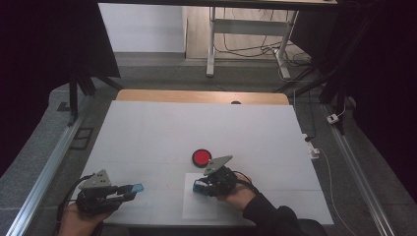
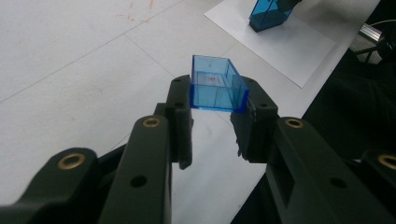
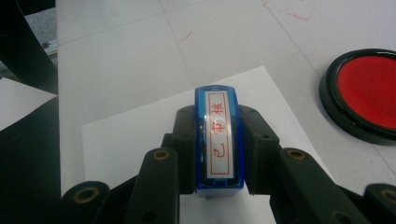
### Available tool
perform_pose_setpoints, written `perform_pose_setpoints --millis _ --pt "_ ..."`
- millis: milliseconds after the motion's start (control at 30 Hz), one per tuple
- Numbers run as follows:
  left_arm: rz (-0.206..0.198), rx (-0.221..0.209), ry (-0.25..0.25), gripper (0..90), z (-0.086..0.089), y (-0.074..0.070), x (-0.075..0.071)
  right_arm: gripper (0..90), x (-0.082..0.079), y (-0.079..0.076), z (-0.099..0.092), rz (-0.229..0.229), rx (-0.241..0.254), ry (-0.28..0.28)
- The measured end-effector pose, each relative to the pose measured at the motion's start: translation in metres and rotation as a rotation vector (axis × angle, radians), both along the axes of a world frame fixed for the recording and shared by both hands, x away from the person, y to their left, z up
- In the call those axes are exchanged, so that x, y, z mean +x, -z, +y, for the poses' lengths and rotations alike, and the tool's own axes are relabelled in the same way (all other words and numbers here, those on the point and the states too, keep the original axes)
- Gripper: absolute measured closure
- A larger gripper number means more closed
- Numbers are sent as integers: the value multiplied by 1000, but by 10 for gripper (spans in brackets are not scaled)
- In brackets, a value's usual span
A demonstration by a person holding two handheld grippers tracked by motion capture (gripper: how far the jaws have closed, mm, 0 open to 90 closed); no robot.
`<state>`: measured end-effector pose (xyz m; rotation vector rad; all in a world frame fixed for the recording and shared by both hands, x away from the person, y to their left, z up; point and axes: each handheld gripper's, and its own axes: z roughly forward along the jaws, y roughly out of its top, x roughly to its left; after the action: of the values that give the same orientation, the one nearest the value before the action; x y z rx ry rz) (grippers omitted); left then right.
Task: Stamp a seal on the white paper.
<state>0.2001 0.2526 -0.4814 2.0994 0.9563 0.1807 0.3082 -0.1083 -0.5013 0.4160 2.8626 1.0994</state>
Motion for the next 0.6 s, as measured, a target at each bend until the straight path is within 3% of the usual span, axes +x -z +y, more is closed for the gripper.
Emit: perform_pose_setpoints --millis 300,600 --pt "2 1 0 691 0 0 0 710 -5 0 2 -38 -16 -2" --pt "3 3 0 692 0 0 0 710 -16 -1 6 -123 -53 -16"
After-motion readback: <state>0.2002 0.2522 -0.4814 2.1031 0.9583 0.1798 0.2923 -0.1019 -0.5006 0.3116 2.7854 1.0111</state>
